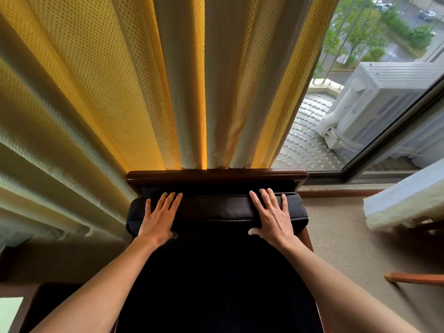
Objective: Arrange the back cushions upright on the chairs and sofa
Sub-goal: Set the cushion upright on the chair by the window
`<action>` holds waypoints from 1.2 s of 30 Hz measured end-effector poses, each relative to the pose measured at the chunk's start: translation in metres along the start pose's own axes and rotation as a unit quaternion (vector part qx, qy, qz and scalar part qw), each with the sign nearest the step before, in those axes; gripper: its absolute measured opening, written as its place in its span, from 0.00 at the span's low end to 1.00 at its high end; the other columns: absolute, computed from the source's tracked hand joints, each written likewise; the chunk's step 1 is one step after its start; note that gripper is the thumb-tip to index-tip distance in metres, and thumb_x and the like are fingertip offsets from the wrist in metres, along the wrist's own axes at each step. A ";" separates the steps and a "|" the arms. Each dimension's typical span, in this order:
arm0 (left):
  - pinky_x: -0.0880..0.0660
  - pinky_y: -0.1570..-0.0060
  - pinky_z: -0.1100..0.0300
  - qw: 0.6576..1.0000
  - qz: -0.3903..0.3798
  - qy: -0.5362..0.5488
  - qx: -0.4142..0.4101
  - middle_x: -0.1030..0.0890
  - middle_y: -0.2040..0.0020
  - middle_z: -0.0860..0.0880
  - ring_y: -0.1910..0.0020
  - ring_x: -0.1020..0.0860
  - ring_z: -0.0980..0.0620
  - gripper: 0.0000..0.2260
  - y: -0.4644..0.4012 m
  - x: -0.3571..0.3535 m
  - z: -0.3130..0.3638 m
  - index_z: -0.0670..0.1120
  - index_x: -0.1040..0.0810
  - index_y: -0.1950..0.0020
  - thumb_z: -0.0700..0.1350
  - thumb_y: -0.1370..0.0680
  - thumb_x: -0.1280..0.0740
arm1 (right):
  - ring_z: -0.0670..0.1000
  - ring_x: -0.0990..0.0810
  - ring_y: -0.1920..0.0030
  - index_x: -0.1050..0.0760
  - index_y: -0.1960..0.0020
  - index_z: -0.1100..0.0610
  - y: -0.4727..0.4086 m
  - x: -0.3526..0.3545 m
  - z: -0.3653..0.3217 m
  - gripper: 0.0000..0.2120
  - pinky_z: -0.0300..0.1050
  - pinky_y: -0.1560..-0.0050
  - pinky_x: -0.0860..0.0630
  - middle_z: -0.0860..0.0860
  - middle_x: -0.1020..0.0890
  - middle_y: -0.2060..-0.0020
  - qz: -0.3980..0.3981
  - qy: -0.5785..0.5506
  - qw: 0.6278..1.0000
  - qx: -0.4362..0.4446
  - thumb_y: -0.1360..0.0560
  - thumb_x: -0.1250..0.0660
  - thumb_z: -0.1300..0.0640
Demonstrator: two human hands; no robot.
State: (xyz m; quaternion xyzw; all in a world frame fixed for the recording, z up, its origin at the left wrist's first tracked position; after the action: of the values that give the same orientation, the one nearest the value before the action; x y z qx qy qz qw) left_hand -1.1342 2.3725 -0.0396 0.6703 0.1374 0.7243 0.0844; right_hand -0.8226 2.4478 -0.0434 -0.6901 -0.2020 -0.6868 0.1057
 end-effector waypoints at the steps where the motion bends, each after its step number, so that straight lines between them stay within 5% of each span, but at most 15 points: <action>1: 0.56 0.26 0.38 1.000 0.002 -0.002 0.001 0.53 0.19 0.49 0.21 0.58 0.47 0.55 -0.003 0.001 0.001 0.51 0.64 0.21 0.54 0.31 0.24 | 0.59 0.49 0.21 0.52 0.20 0.49 -0.005 0.001 0.001 0.58 0.66 0.25 0.53 0.56 0.40 0.23 0.000 0.002 1.000 0.003 0.40 0.25 0.35; 7: 0.53 0.26 0.37 1.000 -0.026 -0.004 0.014 0.49 0.20 0.48 0.21 0.53 0.46 0.56 -0.018 0.008 0.000 0.51 0.61 0.21 0.56 0.33 0.23 | 0.57 0.52 0.21 0.57 0.21 0.47 -0.029 0.005 0.006 0.56 0.65 0.25 0.57 0.53 0.44 0.22 -0.037 -0.007 0.999 0.012 0.37 0.27 0.33; 14: 0.37 0.38 0.41 0.998 0.012 -0.047 0.029 0.25 0.35 0.53 0.31 0.33 0.49 0.47 -0.021 0.021 0.007 0.54 0.40 0.27 0.59 0.41 0.20 | 0.58 0.51 0.22 0.57 0.21 0.45 -0.040 0.004 0.014 0.57 0.66 0.26 0.55 0.53 0.44 0.22 -0.058 -0.001 0.998 0.025 0.38 0.28 0.32; 19: 0.35 0.39 0.40 0.998 0.011 -0.047 0.041 0.30 0.32 0.53 0.31 0.34 0.48 0.49 -0.030 0.026 0.009 0.55 0.42 0.25 0.57 0.40 0.20 | 0.58 0.48 0.22 0.52 0.20 0.49 -0.023 0.001 0.009 0.56 0.68 0.26 0.54 0.56 0.42 0.22 -0.004 0.005 1.000 0.012 0.38 0.27 0.33; 22: 0.42 0.31 0.34 0.998 0.000 -0.023 0.052 0.41 0.23 0.49 0.23 0.44 0.46 0.52 -0.026 0.017 0.011 0.53 0.52 0.21 0.52 0.36 0.22 | 0.60 0.38 0.25 0.40 0.24 0.54 -0.007 -0.012 0.005 0.53 0.71 0.29 0.46 0.59 0.33 0.26 0.044 0.023 0.999 -0.004 0.41 0.23 0.36; 25: 0.50 0.28 0.32 0.998 0.044 -0.023 0.034 0.54 0.19 0.47 0.21 0.55 0.44 0.55 -0.005 -0.008 0.012 0.55 0.63 0.21 0.53 0.33 0.24 | 0.60 0.35 0.26 0.38 0.25 0.52 -0.001 -0.019 0.003 0.51 0.70 0.31 0.44 0.58 0.31 0.28 0.058 0.025 0.998 -0.013 0.41 0.22 0.37; 28: 0.54 0.27 0.34 0.996 0.085 -0.010 0.016 0.53 0.19 0.49 0.21 0.56 0.45 0.55 0.004 -0.025 0.012 0.56 0.62 0.22 0.58 0.34 0.24 | 0.60 0.36 0.26 0.38 0.25 0.52 -0.010 -0.016 0.006 0.50 0.70 0.32 0.40 0.57 0.32 0.27 0.045 0.029 0.998 -0.016 0.40 0.23 0.37; 36: 0.56 0.27 0.36 0.996 0.083 -0.012 0.029 0.51 0.19 0.51 0.21 0.55 0.46 0.49 -0.018 -0.028 0.010 0.57 0.58 0.21 0.59 0.30 0.27 | 0.58 0.49 0.21 0.48 0.21 0.51 -0.027 -0.022 0.007 0.46 0.68 0.29 0.50 0.55 0.43 0.22 0.021 0.025 0.999 -0.011 0.30 0.30 0.38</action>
State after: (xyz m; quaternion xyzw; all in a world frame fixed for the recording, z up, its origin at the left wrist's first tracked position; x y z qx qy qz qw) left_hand -1.1225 2.3821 -0.0712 0.6899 0.1010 0.7168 0.0060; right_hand -0.8270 2.4717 -0.0685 -0.6777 -0.1772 -0.7039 0.1175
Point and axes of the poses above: each hand's wrist, its own y-axis away from the middle knuckle, its own x-axis out of the back of the hand, z = x × y, the point moved 2 cm from there along -y, towards the middle knuckle
